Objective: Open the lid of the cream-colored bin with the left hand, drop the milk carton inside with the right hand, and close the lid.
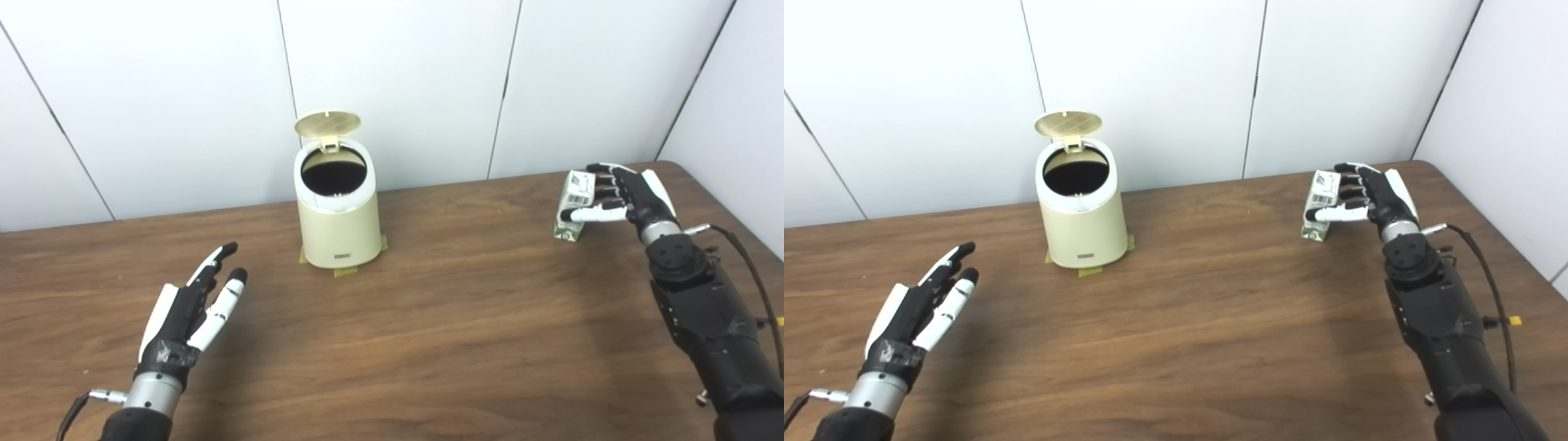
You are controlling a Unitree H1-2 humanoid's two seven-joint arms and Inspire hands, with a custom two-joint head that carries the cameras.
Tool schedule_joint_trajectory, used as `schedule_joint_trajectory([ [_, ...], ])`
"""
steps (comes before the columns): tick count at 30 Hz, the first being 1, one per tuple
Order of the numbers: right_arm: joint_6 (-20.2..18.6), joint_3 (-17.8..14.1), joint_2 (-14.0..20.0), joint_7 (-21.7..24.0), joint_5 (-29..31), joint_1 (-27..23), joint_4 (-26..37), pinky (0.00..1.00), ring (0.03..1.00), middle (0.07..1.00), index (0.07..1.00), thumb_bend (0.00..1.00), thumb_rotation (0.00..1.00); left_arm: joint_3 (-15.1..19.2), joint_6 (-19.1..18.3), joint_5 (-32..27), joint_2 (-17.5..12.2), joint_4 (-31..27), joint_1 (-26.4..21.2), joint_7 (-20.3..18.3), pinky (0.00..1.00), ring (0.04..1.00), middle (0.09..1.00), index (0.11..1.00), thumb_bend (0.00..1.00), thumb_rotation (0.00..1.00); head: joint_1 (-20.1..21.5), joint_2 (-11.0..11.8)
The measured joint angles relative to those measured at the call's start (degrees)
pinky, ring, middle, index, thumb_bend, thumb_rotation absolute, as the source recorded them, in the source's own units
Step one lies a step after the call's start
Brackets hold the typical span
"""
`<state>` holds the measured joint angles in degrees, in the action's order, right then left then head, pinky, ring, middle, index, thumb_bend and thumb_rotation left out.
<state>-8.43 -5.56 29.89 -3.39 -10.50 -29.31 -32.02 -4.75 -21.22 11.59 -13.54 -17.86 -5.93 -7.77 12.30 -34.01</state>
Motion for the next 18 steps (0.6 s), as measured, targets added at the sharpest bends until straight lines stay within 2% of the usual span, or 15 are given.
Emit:
schedule_joint_trajectory([
  [5, 1.14, 0.2, -0.57, -0.07, 0.03, 0.15, -0.54, 0.57, 0.665, 0.708, 0.75, 0.91, 0.21, -0.55, 0.29, 0.63, -0.01, 0.03, 0.55, 0.0, 0.95, 0.973, 0.97, 0.936, 0.39, 0.7, -0.09, -0.17],
  [10, 3.51, 0.77, -0.6, -0.3, -0.4, 0.27, -0.64, 0.48, 0.561, 0.629, 0.697, 0.8, 0.31, -0.95, 1.37, 1.76, -0.07, 0.28, 0.59, -0.02, 0.95, 0.969, 0.972, 0.937, 0.43, 0.65, 0.09, -0.09],
  [12, 3.95, 0.88, -0.61, -1.04, -1.02, 0.34, -0.66, 0.46, 0.549, 0.62, 0.67, 0.75, 0.3, -1.01, 1.36, 1.84, -0.07, 0.28, 0.57, -0.16, 0.95, 0.961, 0.965, 0.939, 0.43, 0.63, 0.18, -0.09],
  [16, 5.65, 0.23, -0.99, -1.98, -0.88, 0.64, -1.18, 0.45, 0.504, 0.566, 0.612, 0.72, 0.21, -1.0, 1.39, 1.86, -0.08, 0.35, 0.59, -0.83, 0.94, 0.957, 0.96, 0.946, 0.42, 0.61, 0.09, 0.09],
  [17, 6.71, 0.03, -1.11, -2.29, -0.7, 0.7, -1.74, 0.43, 0.485, 0.546, 0.541, 0.6, 0.17, -1.0, 1.42, 1.86, -0.11, 0.4, 0.59, -1.01, 0.95, 0.961, 0.963, 0.943, 0.42, 0.61, 0.0, 0.0],
  [18, 7.16, -0.01, -1.2, -2.58, -0.51, 0.74, -2.13, 0.43, 0.478, 0.538, 0.517, 0.56, 0.16, -0.99, 1.49, 1.87, -0.15, 0.45, 0.59, -1.1, 0.95, 0.963, 0.964, 0.941, 0.42, 0.61, 0.0, 0.0],
])
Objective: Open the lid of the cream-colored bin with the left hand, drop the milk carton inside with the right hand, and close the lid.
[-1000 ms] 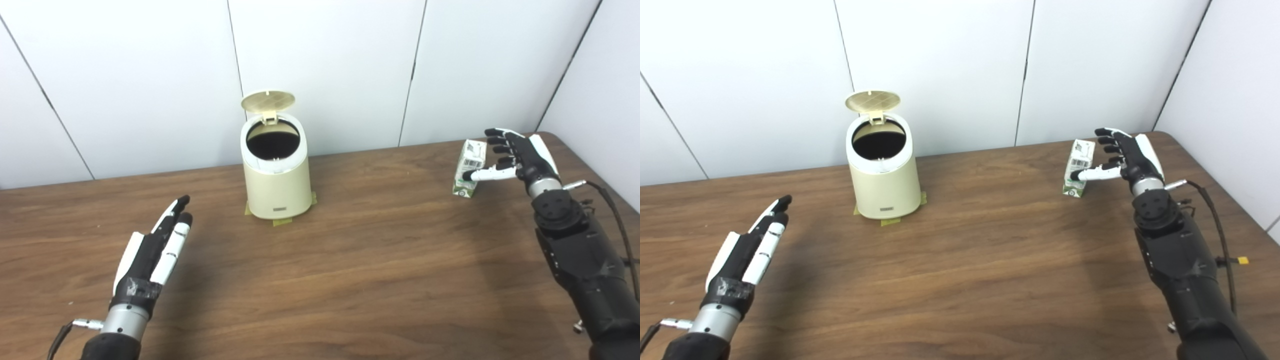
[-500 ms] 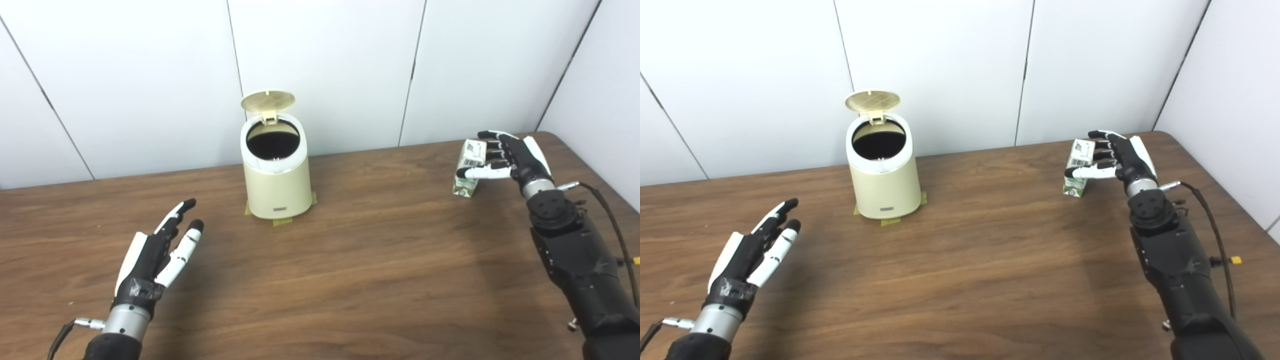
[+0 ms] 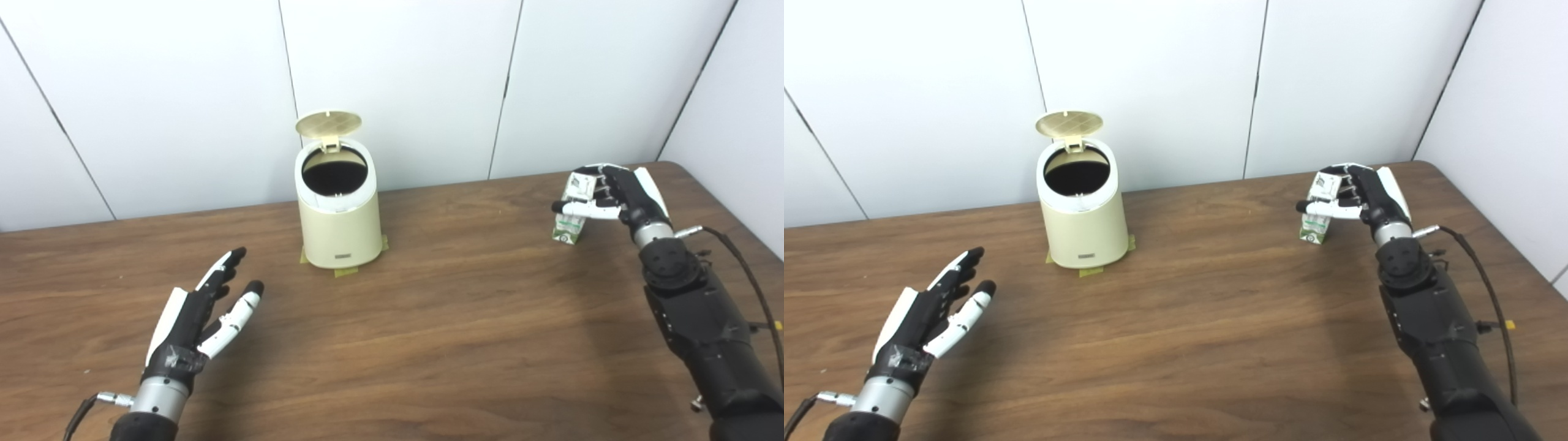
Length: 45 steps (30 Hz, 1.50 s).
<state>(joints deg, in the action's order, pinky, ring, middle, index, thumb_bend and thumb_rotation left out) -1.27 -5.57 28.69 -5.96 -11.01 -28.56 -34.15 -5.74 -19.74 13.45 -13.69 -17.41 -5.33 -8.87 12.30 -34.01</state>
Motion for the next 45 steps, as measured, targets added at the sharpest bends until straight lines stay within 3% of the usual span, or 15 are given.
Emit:
schedule_joint_trajectory([
  [15, 1.1, -0.09, -0.61, -2.2, 0.28, 0.23, -0.48, 0.38, 0.435, 0.485, 0.487, 0.52, 0.14, 0.27, 0.06, 0.13, -0.41, 0.01, -0.01, -0.28, 0.95, 0.968, 0.972, 0.933, 0.42, 0.63, 0.0, -0.35],
  [17, 1.1, -0.01, -0.85, -3.34, -0.37, 0.67, 0.06, 0.33, 0.384, 0.444, 0.515, 0.52, 0.03, 0.27, 0.06, 0.14, -0.41, 0.01, 0.0, -0.3, 0.93, 0.962, 0.968, 0.933, 0.42, 0.63, -0.09, -0.44],
  [24, 2.6, 1.75, -1.37, -8.56, -6.38, 3.05, 3.41, 0.3, 0.355, 0.426, 0.513, 0.53, 0.0, 0.26, 0.07, 0.37, -0.41, 0.01, 0.04, -0.3, 0.95, 0.962, 0.968, 0.939, 0.41, 0.61, -0.26, -0.53],
  [29, 1.43, 2.18, -3.09, -9.79, -9.96, 6.01, 12.26, 0.27, 0.339, 0.438, 0.518, 0.53, 0.0, 0.28, 0.08, 0.38, -0.39, 0.01, 0.29, -0.3, 0.94, 0.958, 0.963, 0.941, 0.42, 0.61, -0.26, -0.62],
  [36, -1.56, 2.61, -6.43, -9.66, -14.88, 6.22, 26.47, 0.23, 0.311, 0.438, 0.517, 0.53, 0.0, 0.15, 0.14, 0.37, 0.22, 0.12, 0.29, -0.25, 0.96, 0.965, 0.964, 0.945, 0.42, 0.62, -2.46, -0.44],
  [41, -2.72, 4.18, -8.52, -6.89, -15.32, 5.57, 36.11, 0.29, 0.357, 0.484, 0.542, 0.51, 0.0, 0.23, -0.15, 0.36, 2.39, 0.18, 0.54, 0.13, 0.98, 0.983, 0.962, 0.95, 0.43, 0.71, -3.6, -0.18],
  [45, -2.96, 5.52, -10.47, -3.8, -14.98, 4.14, 38.74, 0.29, 0.359, 0.477, 0.552, 0.51, 0.0, 0.73, -0.02, 0.24, 4.85, 1.27, 0.61, 1.54, 0.99, 0.982, 0.959, 0.956, 0.43, 0.72, -4.74, -0.35],
])
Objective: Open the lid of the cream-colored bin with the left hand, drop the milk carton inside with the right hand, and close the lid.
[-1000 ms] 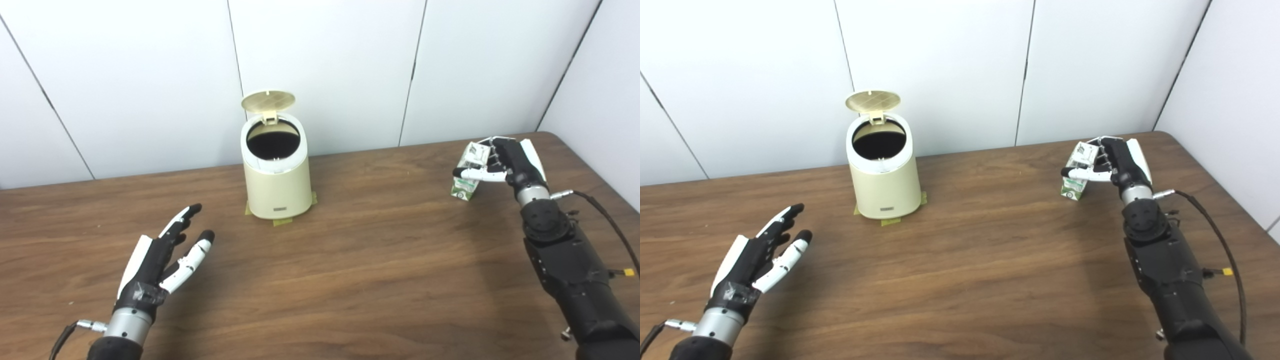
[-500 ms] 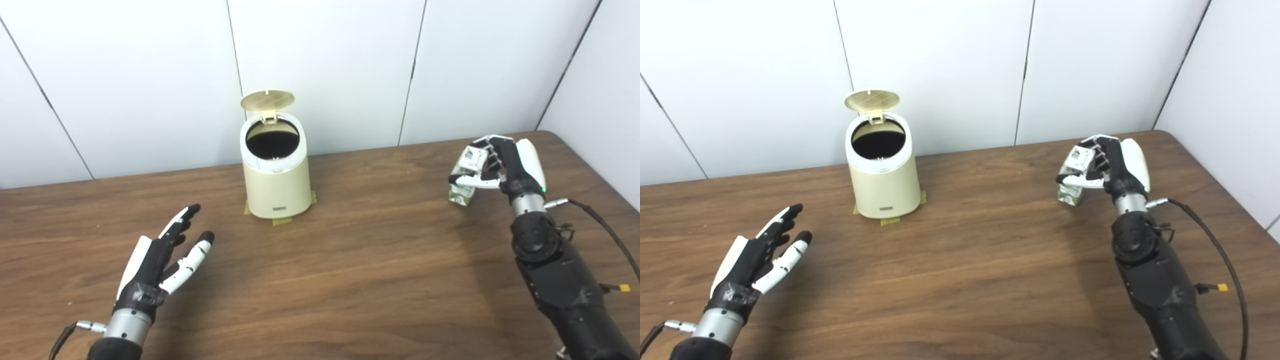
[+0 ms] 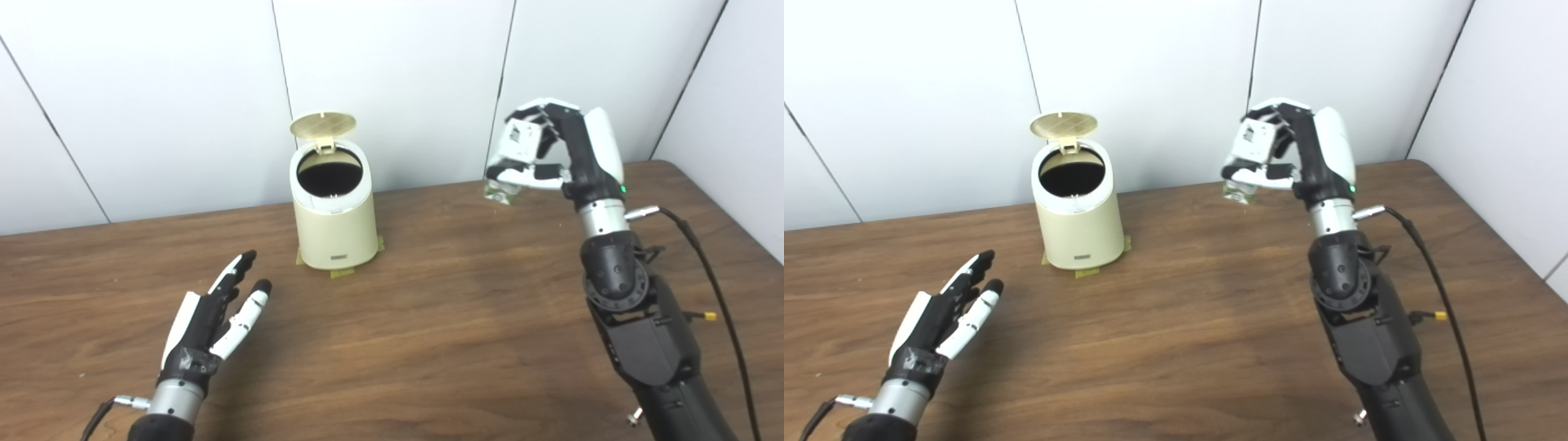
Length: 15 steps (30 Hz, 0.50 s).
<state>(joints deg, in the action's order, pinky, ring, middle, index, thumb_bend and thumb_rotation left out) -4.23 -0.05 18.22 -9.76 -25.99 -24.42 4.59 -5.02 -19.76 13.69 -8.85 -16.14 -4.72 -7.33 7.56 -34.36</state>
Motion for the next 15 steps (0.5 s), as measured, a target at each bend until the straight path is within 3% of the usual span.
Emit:
schedule_joint_trajectory([
  [4, -2.66, 2.17, -2.31, 4.01, -0.22, -1.4, 4.11, 0.27, 0.348, 0.472, 0.552, 0.51, 0.0, 1.85, 0.43, -0.46, 2.05, 0.09, 1.26, 2.36, 1.0, 0.98, 0.953, 0.963, 0.43, 0.78, -2.89, 0.26],
  [8, -2.57, 4.33, -5.15, 6.42, -0.01, -4.67, 5.55, 0.25, 0.34, 0.466, 0.554, 0.51, 0.0, 1.94, 0.52, -0.9, 4.48, 0.06, 1.72, 3.31, 1.0, 0.968, 0.938, 0.959, 0.45, 0.78, -3.78, 0.44],
  [15, -2.42, 5.8, -6.46, 9.12, -0.42, -9.02, 5.55, 0.25, 0.341, 0.469, 0.552, 0.51, 0.0, 2.18, 0.62, -2.56, 7.09, -0.16, 4.12, 4.75, 0.95, 0.945, 0.939, 0.979, 0.46, 0.83, -5.01, 0.26],
])
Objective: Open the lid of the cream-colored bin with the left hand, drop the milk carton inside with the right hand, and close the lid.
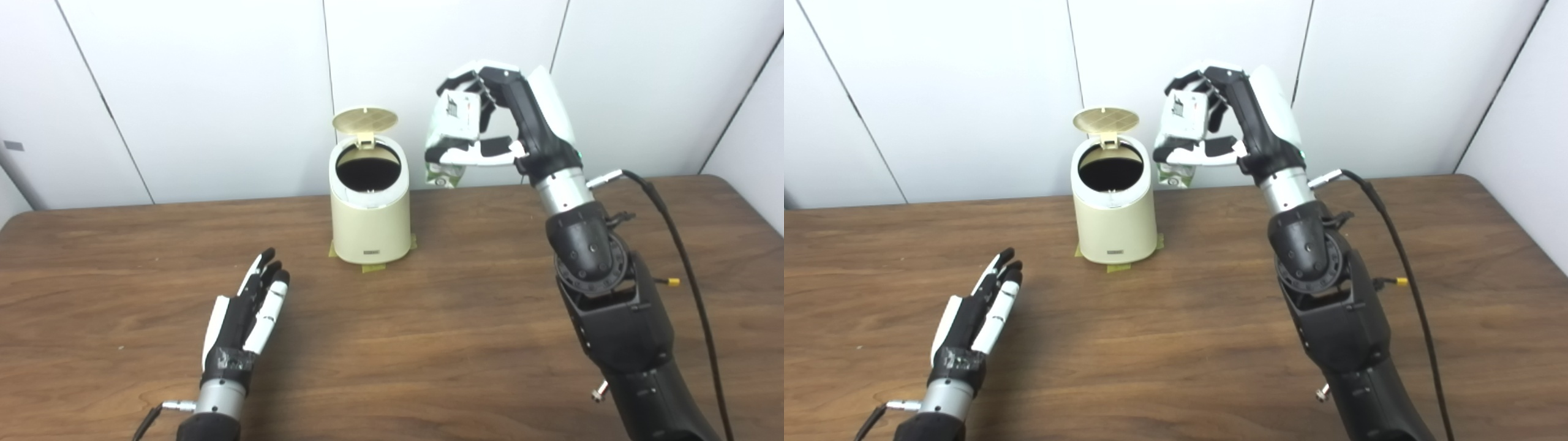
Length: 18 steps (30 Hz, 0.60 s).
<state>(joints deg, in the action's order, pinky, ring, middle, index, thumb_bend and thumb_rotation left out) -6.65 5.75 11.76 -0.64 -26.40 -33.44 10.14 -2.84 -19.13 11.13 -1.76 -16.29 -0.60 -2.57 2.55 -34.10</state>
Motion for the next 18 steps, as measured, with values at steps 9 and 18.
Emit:
schedule_joint_trajectory([
  [9, 0.72, 2.35, -2.66, 1.3, 0.45, -4.23, -5.5, 0.25, 0.343, 0.466, 0.551, 0.51, 0.0, 0.07, 2.3, -0.35, 2.0, 0.08, 1.21, 1.87, 0.94, 0.947, 0.944, 0.968, 0.45, 0.83, -1.67, 0.0],
  [18, 5.52, 3.25, -6.32, -0.21, 0.78, -8.36, -16.97, 0.26, 0.344, 0.469, 0.55, 0.51, 0.0, -0.89, 3.57, -0.07, 2.38, 0.23, 1.55, 2.66, 0.94, 0.953, 0.952, 0.949, 0.5, 0.81, -2.82, 0.09],
])
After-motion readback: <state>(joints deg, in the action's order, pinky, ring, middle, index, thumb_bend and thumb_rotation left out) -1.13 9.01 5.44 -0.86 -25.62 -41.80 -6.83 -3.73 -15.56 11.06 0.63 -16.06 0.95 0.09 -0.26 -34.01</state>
